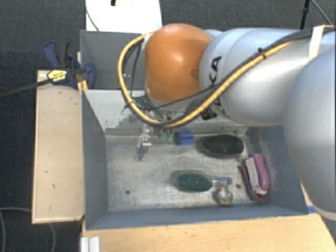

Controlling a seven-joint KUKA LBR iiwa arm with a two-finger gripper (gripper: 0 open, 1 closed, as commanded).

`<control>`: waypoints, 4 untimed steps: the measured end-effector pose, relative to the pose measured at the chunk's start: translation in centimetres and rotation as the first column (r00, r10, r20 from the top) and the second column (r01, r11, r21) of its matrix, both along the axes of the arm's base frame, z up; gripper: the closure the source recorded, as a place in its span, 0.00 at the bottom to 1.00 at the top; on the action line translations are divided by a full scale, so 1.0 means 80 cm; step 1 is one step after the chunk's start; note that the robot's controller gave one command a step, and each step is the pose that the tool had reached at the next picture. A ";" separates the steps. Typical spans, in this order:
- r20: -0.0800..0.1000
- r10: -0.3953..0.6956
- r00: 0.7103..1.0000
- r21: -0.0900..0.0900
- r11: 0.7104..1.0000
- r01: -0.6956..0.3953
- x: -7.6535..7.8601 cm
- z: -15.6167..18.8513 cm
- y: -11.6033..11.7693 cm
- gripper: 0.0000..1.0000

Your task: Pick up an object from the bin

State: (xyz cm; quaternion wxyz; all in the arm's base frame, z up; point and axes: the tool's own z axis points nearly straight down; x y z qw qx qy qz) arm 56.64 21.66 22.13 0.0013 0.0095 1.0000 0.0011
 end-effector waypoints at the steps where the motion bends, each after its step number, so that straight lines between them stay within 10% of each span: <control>1: -0.009 0.046 0.999 -0.006 0.999 -0.046 -0.014 -0.155 -0.125 0.00; 3: 0.004 -0.237 0.971 0.001 0.971 0.237 -0.084 -0.187 -0.242 0.00; 4: 0.011 -0.239 0.971 0.003 0.971 0.239 -0.080 -0.184 -0.241 1.00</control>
Offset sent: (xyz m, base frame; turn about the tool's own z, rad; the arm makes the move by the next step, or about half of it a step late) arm -0.0101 -0.0948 -0.1195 -0.0515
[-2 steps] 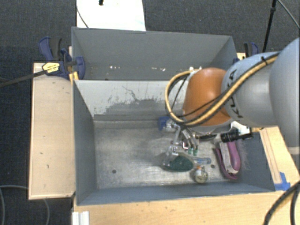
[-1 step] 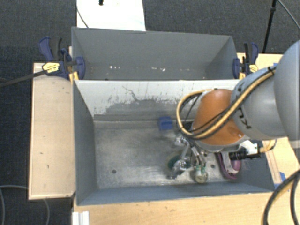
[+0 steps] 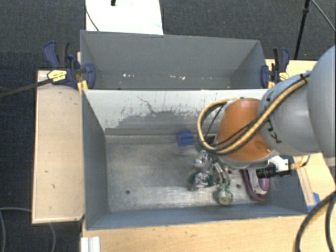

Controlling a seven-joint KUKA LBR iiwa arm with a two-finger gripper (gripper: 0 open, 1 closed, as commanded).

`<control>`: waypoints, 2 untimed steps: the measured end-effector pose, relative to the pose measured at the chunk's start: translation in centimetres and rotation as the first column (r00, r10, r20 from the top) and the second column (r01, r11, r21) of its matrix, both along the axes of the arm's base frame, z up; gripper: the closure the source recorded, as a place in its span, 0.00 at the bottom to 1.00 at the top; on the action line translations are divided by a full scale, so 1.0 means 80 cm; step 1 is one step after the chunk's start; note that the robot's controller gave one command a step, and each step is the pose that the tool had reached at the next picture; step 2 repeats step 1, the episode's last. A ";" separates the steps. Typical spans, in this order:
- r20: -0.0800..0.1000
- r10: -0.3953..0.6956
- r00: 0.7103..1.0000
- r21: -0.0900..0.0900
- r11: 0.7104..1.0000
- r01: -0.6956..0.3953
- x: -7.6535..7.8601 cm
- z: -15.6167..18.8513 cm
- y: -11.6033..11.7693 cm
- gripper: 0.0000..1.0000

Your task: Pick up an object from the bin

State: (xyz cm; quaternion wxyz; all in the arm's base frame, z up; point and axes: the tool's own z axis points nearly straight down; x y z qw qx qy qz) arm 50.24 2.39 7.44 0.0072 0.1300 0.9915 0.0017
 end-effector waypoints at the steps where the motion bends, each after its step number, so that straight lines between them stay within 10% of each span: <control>1: -0.003 0.263 0.965 -0.004 0.965 -0.263 0.039 0.298 0.000 1.00; 2: -0.003 0.263 0.965 -0.004 0.965 -0.263 0.039 0.298 0.000 1.00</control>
Offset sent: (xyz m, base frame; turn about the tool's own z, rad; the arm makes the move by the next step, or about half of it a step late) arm 0.0293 0.0001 0.2334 -0.2667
